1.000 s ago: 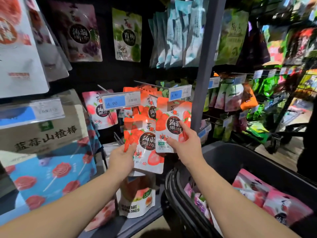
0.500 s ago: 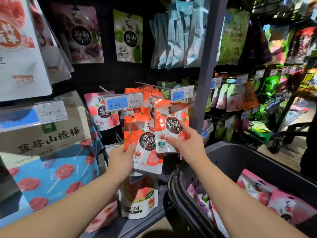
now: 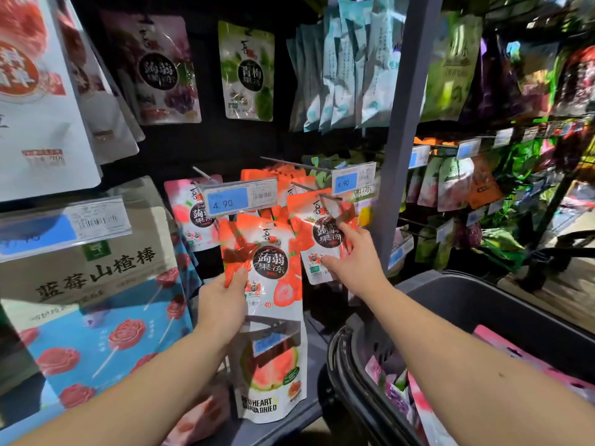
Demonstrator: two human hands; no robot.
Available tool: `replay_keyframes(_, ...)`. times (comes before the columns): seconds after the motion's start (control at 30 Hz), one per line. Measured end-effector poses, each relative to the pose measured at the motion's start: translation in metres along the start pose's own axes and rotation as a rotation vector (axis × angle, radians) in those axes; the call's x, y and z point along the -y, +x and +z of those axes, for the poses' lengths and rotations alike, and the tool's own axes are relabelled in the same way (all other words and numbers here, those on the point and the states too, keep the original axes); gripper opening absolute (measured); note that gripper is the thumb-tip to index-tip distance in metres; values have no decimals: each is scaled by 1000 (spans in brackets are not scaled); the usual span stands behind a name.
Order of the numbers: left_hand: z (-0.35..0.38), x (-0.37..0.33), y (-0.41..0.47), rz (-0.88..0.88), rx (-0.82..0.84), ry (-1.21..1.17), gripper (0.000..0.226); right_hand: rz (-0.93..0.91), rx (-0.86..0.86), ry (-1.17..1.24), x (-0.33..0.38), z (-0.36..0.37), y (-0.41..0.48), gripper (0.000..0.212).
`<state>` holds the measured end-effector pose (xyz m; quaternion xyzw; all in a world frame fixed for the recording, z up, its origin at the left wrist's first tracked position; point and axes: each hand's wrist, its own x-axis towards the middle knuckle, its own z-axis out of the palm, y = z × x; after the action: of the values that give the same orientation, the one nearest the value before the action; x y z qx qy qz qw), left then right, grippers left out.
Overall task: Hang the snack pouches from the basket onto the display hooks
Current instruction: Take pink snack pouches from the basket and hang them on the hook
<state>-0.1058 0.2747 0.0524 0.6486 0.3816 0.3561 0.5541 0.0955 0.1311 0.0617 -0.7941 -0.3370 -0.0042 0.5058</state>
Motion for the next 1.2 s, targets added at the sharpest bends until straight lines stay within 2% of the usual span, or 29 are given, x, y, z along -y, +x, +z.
replay_keyframes(0.2,-1,5,21,-136,-60,-167,36,15,40,-57,-1,27,42,82)
replay_keyframes(0.3,-4,7,28,-165,-71,-191,25,23,59,-60,-1,43,55,82)
replay_keyframes(0.43,-9,5,35,-155,-100,-156,37,2,37,-121,-4,63,68,83)
replay_keyframes(0.73,-4,0,31,-126,-51,-164,20,48,86,-240,-5,71,71,81)
replay_keyframes(0.83,-3,1,25,-139,-32,-138,19,38,27,-301,4,62,49,77)
replay_keyframes(0.93,1,-2,17,-151,-18,-144,20,16,27,-149,19,48,15,68)
replay_keyframes(1.03,9,-9,5,-150,-1,-168,23,35,163,-4,35,32,-21,68)
replay_keyframes(1.1,16,-14,-4,-145,11,-175,24,118,277,90,48,23,-41,79)
replay_keyframes(1.17,23,-17,-14,-118,49,-156,27,203,308,217,53,16,-55,97)
replay_keyframes(1.2,28,-20,-20,-102,68,-158,27,228,321,266,56,12,-59,98)
